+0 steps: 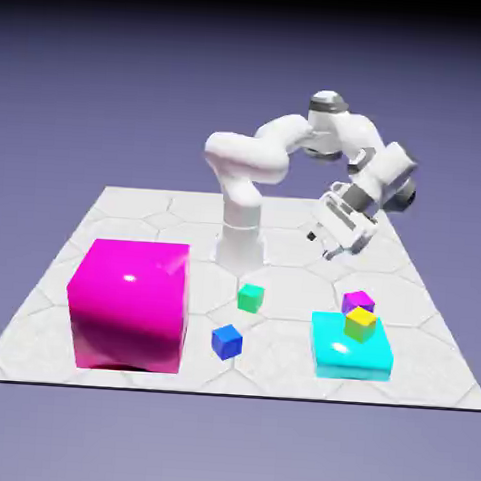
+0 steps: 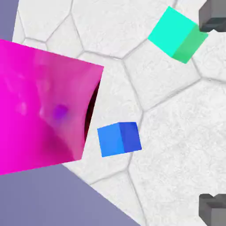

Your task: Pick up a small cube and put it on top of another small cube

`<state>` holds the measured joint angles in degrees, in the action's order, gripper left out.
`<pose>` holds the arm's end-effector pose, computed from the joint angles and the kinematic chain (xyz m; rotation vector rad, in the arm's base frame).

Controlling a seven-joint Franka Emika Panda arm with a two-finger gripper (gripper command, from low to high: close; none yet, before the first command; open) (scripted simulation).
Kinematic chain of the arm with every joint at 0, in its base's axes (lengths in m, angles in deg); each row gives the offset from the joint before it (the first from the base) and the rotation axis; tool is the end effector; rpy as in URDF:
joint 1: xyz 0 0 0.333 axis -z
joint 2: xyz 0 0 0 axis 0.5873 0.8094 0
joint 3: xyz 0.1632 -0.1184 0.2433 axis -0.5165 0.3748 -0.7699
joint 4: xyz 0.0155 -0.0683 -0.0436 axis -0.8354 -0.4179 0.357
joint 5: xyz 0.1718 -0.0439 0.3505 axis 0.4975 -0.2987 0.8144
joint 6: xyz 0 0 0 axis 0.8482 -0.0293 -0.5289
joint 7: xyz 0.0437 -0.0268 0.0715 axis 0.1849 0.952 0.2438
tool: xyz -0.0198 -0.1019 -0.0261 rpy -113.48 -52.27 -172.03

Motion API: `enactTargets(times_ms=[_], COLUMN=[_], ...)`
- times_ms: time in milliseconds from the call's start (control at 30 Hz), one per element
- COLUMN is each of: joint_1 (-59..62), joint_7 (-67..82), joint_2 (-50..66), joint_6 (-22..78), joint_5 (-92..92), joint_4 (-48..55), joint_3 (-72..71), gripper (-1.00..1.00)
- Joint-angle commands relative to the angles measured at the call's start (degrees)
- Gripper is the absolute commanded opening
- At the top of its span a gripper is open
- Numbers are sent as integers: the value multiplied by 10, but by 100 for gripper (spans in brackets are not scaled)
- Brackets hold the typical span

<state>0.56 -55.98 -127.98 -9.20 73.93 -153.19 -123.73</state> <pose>0.2812 0.2358 0.2656 1.2494 -2.3988 1.0017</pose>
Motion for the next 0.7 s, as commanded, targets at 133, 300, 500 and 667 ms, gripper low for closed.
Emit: enactTargets(times_ms=[133, 300, 500, 667], joint_1=[43, 85, 69, 79], joint_7=[-95, -187, -196, -190], joint_2=[-64, -127, -126, -126], joint_6=[87, 171, 122, 153], joint_5=[53, 105, 189, 136], joint_4=[15, 30, -1, 18], joint_3=[-104, -204, -302, -240], gripper=[0, 0, 0, -100])
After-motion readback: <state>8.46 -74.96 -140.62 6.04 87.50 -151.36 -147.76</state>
